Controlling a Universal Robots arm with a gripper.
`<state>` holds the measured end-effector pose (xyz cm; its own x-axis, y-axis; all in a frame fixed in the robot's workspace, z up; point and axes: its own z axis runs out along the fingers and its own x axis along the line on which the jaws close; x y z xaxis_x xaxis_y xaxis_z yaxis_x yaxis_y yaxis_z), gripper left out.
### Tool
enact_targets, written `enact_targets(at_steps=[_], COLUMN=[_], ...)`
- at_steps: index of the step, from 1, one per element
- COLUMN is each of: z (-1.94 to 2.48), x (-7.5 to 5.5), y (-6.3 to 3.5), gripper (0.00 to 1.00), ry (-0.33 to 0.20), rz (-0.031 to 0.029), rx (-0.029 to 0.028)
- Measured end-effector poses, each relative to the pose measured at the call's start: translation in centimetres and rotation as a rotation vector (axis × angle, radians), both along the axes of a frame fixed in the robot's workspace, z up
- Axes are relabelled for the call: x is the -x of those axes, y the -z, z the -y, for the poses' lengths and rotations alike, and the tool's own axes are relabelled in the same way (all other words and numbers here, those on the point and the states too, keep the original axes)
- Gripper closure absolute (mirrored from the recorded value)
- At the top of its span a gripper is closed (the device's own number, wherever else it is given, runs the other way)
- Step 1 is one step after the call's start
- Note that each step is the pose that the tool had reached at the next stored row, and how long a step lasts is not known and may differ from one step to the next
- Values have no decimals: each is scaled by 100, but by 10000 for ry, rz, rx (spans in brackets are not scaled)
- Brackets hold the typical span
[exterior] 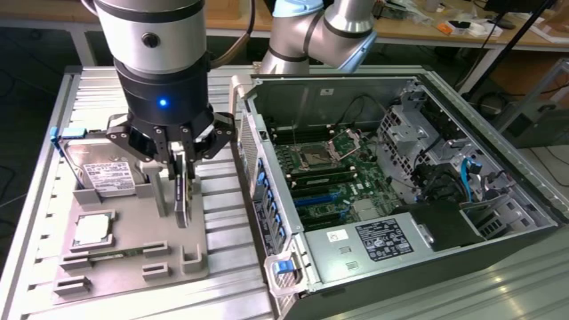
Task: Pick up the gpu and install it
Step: 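Pick up the gpu and move the gpu toward the slot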
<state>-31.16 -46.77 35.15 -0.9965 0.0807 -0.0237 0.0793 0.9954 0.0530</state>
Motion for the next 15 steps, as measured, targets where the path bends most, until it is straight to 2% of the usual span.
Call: enact_targets(at_steps=[15], z=[0], x=[0], y=[-144], gripper=[73], ry=[0], rz=[0], rx=[0])
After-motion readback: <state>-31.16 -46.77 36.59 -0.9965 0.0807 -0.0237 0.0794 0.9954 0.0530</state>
